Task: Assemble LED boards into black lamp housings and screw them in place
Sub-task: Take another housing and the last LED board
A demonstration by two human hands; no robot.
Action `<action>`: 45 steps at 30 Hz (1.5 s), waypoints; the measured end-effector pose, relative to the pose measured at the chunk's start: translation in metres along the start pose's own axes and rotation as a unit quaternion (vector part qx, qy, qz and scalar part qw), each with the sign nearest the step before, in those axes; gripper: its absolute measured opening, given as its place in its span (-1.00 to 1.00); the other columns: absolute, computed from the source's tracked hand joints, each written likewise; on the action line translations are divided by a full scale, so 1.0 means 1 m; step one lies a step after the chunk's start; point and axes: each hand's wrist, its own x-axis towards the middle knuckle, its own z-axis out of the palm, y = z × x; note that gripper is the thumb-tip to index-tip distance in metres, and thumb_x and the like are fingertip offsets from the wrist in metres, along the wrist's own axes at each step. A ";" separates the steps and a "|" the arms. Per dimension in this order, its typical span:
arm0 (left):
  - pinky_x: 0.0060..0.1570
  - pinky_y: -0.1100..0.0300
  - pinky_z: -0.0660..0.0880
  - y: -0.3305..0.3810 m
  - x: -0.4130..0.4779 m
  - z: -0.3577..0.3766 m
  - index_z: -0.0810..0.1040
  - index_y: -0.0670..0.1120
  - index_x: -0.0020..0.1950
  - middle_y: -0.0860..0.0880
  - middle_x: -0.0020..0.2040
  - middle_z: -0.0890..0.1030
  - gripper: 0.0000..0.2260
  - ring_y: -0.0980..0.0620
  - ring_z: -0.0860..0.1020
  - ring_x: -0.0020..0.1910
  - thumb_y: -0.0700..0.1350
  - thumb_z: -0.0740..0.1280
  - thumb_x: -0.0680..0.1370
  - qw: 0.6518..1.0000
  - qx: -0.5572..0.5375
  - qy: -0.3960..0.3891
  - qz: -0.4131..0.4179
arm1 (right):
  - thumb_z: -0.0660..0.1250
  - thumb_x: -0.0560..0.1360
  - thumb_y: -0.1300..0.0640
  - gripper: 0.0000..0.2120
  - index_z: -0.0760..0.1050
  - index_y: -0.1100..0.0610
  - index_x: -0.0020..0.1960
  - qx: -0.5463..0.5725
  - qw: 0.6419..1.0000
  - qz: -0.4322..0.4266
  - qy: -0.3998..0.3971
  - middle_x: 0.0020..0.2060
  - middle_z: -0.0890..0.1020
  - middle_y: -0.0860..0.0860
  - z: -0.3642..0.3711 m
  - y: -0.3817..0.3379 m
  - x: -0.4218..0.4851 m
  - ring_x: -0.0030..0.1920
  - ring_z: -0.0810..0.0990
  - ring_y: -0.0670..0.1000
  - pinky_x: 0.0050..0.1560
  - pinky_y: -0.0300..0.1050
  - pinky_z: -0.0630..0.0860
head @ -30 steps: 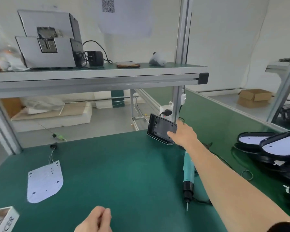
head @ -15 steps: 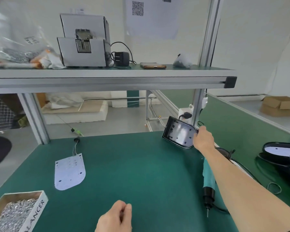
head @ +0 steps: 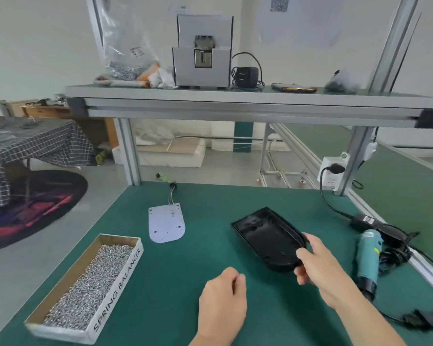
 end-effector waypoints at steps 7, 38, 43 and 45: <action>-0.19 0.01 0.58 -0.003 0.000 0.000 0.36 -0.11 -0.18 -0.14 -0.32 0.61 -0.75 -0.08 0.61 -0.42 -0.01 0.18 0.63 1.000 -0.024 0.006 -0.006 | 0.25 0.65 0.21 -0.58 0.28 0.01 0.47 0.094 0.995 0.026 -0.028 -0.10 0.67 0.17 0.031 0.024 -0.043 -0.39 0.64 0.11 -0.38 -0.08 0.57; 0.17 0.03 0.39 -0.045 0.219 -0.110 0.32 -0.12 0.43 -0.10 0.23 0.35 -0.07 -0.11 0.34 0.27 0.38 0.48 0.24 0.899 0.282 0.050 -0.331 | 0.36 0.56 -0.04 -0.68 0.50 -0.10 0.30 -0.239 0.957 -0.146 0.080 0.35 0.36 -0.08 0.049 0.042 -0.042 0.23 0.48 0.06 0.26 0.06 0.46; -0.03 0.08 0.39 -0.042 0.222 -0.111 0.32 -0.12 0.37 -0.13 -0.06 0.29 -0.10 -0.11 0.37 0.07 0.36 0.49 0.22 0.893 0.286 0.036 -0.346 | 0.34 0.56 -0.05 -0.67 0.46 -0.13 0.31 -0.249 0.955 -0.142 0.073 0.35 0.34 -0.11 0.048 0.042 -0.043 0.17 0.50 0.06 0.23 0.02 0.47; -0.04 0.08 0.40 -0.047 0.223 -0.111 0.33 -0.10 0.33 -0.11 -0.14 0.30 -0.13 -0.10 0.39 0.07 0.35 0.50 0.21 0.897 0.275 0.037 -0.345 | 0.33 0.57 -0.06 -0.67 0.46 -0.13 0.32 -0.254 0.954 -0.145 0.071 0.35 0.34 -0.12 0.048 0.041 -0.043 0.17 0.50 0.04 0.23 0.00 0.46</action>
